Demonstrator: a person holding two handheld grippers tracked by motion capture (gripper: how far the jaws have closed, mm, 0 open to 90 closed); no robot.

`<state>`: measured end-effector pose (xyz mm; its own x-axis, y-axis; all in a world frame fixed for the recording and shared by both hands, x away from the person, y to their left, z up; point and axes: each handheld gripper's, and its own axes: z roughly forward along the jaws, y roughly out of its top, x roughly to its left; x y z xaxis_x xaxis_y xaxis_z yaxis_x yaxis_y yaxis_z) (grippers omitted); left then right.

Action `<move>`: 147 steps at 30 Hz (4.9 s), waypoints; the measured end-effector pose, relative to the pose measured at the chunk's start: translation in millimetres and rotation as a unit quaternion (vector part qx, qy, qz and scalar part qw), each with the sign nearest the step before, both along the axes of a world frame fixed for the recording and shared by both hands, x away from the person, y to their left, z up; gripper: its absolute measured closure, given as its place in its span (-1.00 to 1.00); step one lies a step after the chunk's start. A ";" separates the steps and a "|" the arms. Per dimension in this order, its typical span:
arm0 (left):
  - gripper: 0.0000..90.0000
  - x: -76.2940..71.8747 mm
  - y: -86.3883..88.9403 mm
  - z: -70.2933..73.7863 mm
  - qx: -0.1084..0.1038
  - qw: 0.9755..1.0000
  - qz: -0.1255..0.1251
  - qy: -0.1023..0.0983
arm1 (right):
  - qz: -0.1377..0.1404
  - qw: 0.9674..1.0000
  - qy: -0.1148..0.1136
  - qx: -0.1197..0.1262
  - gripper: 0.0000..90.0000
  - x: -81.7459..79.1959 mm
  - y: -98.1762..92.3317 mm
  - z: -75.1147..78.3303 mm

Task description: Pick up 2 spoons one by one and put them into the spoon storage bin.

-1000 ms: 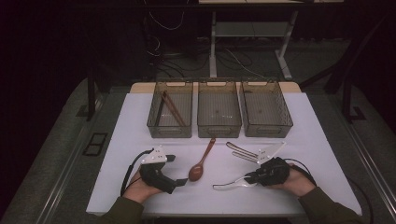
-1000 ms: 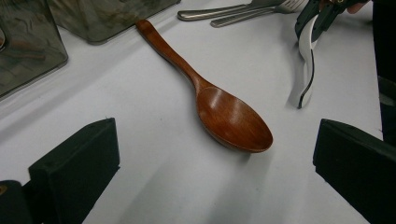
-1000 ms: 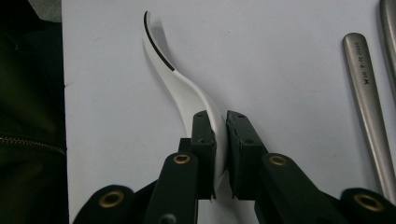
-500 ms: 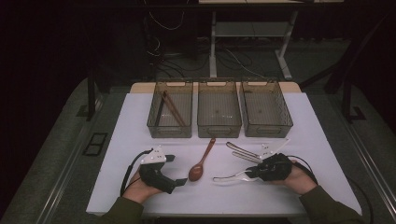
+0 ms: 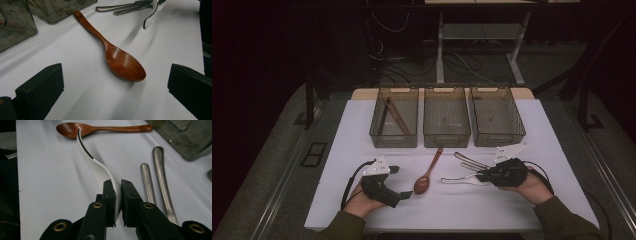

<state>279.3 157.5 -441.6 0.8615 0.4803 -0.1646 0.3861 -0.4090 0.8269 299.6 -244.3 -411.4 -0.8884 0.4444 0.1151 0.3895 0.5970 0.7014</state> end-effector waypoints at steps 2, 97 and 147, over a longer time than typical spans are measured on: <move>-1.00 0.0 0.1 0.1 0.000 1.000 0.000 0.000 | -0.005 1.000 -0.003 0.002 0.82 1.3 -0.4 2.2; -1.00 -0.1 1.5 -0.1 -0.005 1.000 0.004 0.002 | -0.110 0.993 -0.023 0.036 0.11 131.9 46.0 41.2; -1.00 -1.7 1.3 2.5 -0.001 1.000 0.011 -0.002 | -0.112 0.991 -0.019 0.074 -0.61 -4.1 -13.7 -13.3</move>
